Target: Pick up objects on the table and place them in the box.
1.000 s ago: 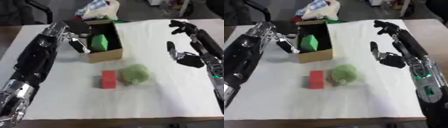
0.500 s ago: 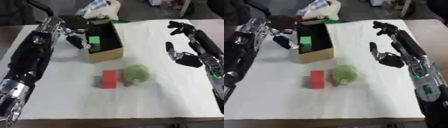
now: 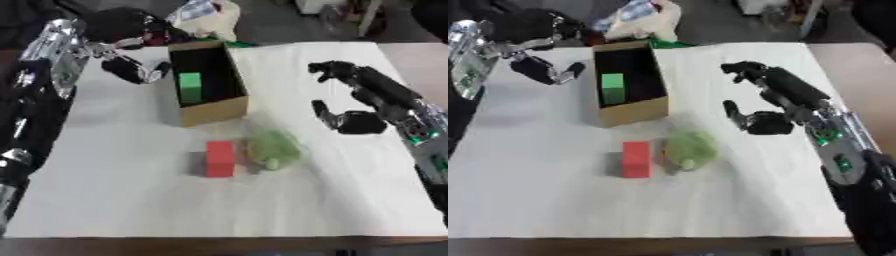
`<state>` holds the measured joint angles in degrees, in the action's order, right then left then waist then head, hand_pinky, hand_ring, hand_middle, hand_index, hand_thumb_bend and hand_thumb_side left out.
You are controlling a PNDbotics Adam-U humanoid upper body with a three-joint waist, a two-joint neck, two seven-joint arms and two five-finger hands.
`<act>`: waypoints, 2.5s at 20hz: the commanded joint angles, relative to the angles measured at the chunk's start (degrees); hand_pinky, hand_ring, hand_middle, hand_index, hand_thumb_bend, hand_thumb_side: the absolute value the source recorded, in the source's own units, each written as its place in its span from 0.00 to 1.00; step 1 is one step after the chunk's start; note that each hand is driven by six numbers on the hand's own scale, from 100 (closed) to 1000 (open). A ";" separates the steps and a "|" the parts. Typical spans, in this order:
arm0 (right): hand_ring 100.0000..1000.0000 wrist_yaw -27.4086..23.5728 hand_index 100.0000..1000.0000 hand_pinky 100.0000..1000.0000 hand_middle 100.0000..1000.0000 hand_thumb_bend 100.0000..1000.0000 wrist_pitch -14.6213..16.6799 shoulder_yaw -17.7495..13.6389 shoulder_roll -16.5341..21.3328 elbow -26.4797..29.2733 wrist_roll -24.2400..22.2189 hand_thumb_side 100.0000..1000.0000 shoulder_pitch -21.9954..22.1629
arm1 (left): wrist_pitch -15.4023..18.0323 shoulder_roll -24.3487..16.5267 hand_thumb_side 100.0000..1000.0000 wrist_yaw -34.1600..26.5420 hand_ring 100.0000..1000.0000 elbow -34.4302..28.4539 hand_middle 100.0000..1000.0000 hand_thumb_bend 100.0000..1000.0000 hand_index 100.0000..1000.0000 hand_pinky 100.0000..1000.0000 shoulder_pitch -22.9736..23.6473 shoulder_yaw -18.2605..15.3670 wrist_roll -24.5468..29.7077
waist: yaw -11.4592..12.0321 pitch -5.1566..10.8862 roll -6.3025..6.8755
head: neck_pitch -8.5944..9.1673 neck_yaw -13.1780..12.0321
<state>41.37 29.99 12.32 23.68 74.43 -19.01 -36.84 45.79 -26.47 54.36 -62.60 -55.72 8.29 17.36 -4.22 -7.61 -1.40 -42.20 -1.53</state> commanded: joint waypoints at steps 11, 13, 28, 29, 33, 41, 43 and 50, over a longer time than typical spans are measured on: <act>0.80 2.17 1.00 0.82 0.91 0.29 4.74 5.31 -1.67 -8.99 -13.31 0.70 -7.15 | -3.62 -5.86 0.63 -20.38 0.67 -14.86 0.69 0.00 0.97 0.75 6.35 0.90 12.43 | 1.20 1.39 -0.54 | 0.73 1.01; 0.80 2.74 1.00 0.83 0.92 0.29 5.23 5.80 -2.34 -9.88 -14.11 0.71 -7.47 | -3.93 -5.77 0.64 -21.21 0.67 -15.15 0.69 0.00 0.97 0.75 6.55 0.82 13.39 | 1.31 1.43 -0.55 | 0.71 1.07; 0.73 7.31 0.80 0.80 0.60 0.12 9.71 8.82 -5.01 -12.28 -18.91 0.61 -8.08 | -4.57 -5.40 0.68 -22.87 0.67 -15.18 0.69 0.00 0.97 0.75 7.38 0.56 16.16 | 1.52 1.53 -0.56 | 0.57 1.30; 0.71 7.50 0.75 0.79 0.55 0.09 9.76 8.65 -4.84 -12.00 -18.24 0.58 -8.05 | -4.61 -5.42 0.68 -22.90 0.67 -15.15 0.69 0.00 0.97 0.75 7.47 0.52 16.24 | 1.49 1.52 -0.57 | 0.58 1.29; 0.61 7.84 0.57 0.76 0.35 0.00 9.57 7.53 -4.08 -10.61 -13.82 0.49 -8.13 | -4.80 -5.49 0.67 -23.12 0.67 -15.23 0.68 0.00 0.97 0.75 7.69 0.27 16.33 | 1.46 1.50 -0.55 | 0.63 1.21; 0.55 8.86 0.48 0.74 0.25 0.00 6.54 3.42 -3.06 -8.91 -6.16 0.43 -12.03 | -4.96 -5.48 0.67 -25.67 0.66 -16.15 0.68 0.00 0.97 0.74 8.16 0.21 17.21 | 2.01 1.84 -0.38 | 0.56 1.12; 0.54 10.28 0.47 0.74 0.24 0.00 5.79 2.36 -3.72 -9.65 -4.97 0.42 -13.95 | -5.01 -5.27 0.67 -26.44 0.66 -16.57 0.68 0.00 0.97 0.74 8.26 0.20 17.41 | 2.38 2.00 -0.28 | 0.46 1.24; 0.54 19.83 0.48 0.75 0.25 0.00 2.43 -2.31 -10.75 -16.91 -0.74 0.42 -20.63 | -5.75 -4.09 0.63 -29.73 0.65 -18.76 0.67 0.00 0.96 0.73 8.63 -0.13 17.59 | 4.71 2.27 0.06 | 0.35 2.52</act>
<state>59.24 32.98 11.35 13.65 58.22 -20.70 -55.90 34.36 -30.03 25.50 -80.04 -46.30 9.02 29.05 0.67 -6.33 -1.53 -42.05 0.65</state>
